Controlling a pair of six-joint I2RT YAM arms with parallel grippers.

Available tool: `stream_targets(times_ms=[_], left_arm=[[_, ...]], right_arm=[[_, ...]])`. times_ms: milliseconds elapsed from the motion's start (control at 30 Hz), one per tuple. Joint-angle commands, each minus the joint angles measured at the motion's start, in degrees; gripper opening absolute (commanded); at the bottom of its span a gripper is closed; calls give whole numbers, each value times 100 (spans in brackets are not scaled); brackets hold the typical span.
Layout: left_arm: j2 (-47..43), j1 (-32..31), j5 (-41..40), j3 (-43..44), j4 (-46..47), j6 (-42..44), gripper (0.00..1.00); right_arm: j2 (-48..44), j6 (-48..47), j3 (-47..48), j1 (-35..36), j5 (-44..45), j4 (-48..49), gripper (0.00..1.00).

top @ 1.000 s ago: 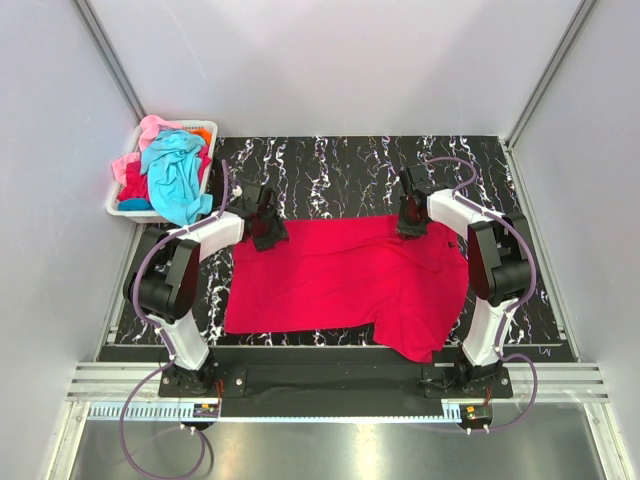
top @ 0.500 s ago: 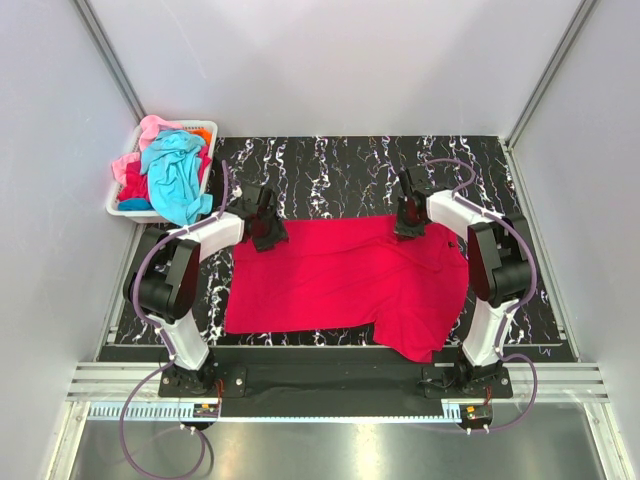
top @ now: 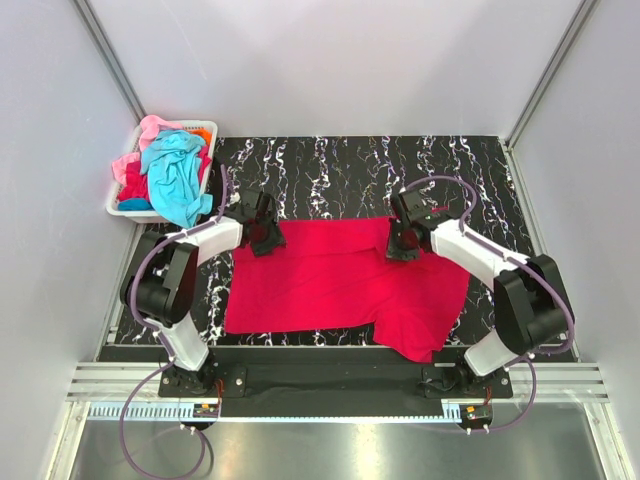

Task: Fold and stack the t-shirts
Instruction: Fold the tshirt

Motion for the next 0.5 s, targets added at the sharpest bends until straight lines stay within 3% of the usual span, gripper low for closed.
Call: stream_targets(times_ms=[0,33,67,167,200,333,467], left_arm=[[-344,-36,-251,-124,99,38,48],[-361,-53,-321,-159,99,29,48],[-431,-53,-356,-194,108,29,48],[-537,-71,-515,-352,108,38,49],[-563,-80,-559,-370,99,46,49],[-608,-88,-629,-414,116,81,49],[-573,-89,-612,-248,99,152,49]], right_arm=[[-309,379,-346,281,-147,-68,6],[-362,501,-408,343,-147,-95,13],[-432,563,-452,405,-147,-113,28],[-827,827,-558,546,229,-280,32],[-1037,871,-576,537,344,-306,39],[-1320,845,-427,546,1152,-412,40],[-909,520,-76,546,1618,-499,42]])
